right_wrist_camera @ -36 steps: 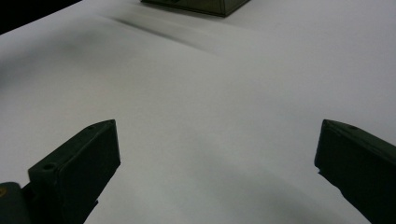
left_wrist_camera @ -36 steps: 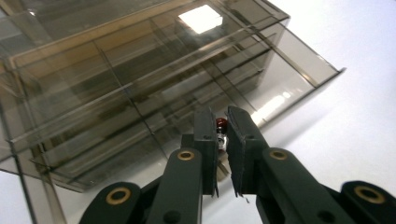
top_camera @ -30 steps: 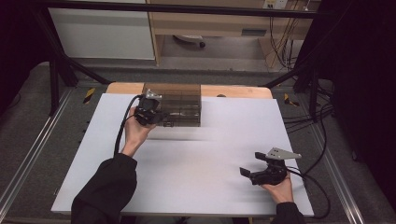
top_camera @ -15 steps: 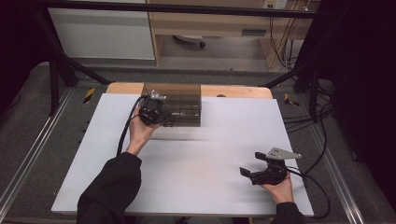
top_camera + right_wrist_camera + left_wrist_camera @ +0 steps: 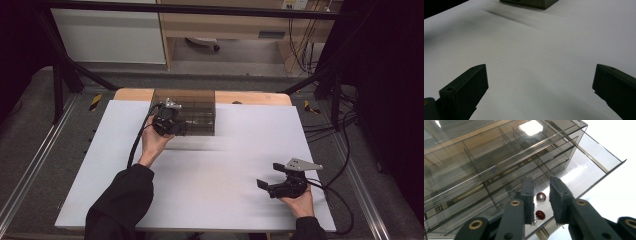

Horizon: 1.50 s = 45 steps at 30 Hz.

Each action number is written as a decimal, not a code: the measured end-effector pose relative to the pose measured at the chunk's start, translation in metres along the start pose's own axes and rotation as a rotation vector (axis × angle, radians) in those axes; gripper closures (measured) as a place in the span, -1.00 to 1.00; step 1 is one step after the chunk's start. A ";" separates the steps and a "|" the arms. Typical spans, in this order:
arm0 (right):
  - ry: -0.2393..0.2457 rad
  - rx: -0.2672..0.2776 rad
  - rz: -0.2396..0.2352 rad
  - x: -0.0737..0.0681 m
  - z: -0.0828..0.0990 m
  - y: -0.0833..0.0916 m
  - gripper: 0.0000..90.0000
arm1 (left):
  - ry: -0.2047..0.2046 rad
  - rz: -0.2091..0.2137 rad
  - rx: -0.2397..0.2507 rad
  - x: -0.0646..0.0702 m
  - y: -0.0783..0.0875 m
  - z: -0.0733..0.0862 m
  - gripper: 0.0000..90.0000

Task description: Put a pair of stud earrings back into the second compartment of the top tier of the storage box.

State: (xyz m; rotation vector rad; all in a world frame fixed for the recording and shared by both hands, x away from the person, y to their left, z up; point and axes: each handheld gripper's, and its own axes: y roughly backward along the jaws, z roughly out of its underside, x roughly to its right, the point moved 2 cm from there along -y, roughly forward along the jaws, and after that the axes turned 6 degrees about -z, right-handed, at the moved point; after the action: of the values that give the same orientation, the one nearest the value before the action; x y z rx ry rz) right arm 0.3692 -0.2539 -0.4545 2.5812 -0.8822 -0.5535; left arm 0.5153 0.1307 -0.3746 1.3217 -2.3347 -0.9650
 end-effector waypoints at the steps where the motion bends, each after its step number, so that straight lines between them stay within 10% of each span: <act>1: 0.000 0.000 0.000 0.000 0.000 0.000 -0.99 | -0.001 0.000 -0.001 0.000 0.002 0.000 0.53; 21: -0.002 -0.004 0.001 0.000 0.000 0.000 -0.99 | -0.031 0.034 0.062 0.003 0.042 0.028 -0.42; 45: -0.003 -0.009 0.002 0.000 0.001 -0.001 -0.99 | -0.027 0.040 0.104 -0.001 0.064 0.116 -0.86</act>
State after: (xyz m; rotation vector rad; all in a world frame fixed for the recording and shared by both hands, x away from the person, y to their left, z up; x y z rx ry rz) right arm 0.3693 -0.2529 -0.4558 2.5714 -0.8812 -0.5591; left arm 0.4120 0.2020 -0.4164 1.3021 -2.4522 -0.8654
